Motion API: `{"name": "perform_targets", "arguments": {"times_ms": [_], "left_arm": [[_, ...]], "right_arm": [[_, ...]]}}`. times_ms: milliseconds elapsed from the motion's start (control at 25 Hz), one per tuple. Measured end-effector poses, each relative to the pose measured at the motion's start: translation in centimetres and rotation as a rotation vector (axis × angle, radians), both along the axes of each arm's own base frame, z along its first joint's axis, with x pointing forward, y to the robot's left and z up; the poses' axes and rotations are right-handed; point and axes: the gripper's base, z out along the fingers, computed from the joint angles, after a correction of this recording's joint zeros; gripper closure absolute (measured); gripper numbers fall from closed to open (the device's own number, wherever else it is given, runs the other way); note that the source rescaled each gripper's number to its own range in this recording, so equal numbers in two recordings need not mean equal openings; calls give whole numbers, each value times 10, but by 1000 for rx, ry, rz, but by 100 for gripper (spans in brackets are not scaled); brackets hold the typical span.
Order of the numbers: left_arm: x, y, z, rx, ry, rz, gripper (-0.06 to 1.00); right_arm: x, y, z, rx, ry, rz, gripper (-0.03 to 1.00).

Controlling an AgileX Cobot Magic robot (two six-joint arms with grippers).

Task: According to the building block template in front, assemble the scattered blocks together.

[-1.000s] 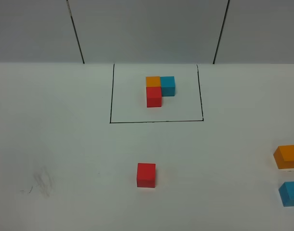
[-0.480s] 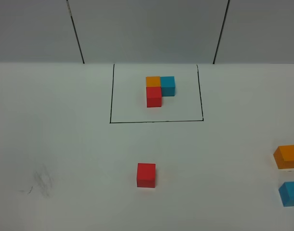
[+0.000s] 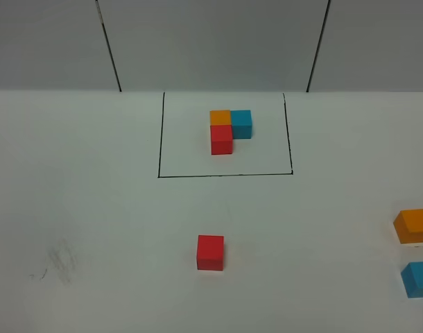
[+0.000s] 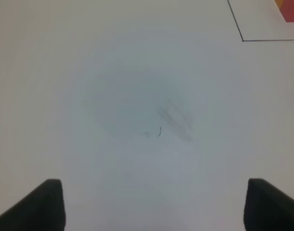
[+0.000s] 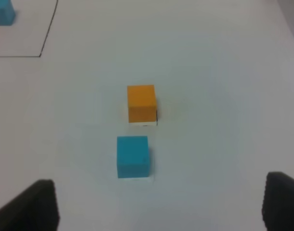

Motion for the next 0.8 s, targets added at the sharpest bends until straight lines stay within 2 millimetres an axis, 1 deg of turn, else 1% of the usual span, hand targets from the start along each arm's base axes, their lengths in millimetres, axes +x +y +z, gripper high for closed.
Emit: {"name": "perform_targets", "arguments": {"times_ms": [800], "left_arm": [[0,0,0,1,0,-1,30]], "right_arm": [[0,-1,0,-6,0,-9,24]]}}
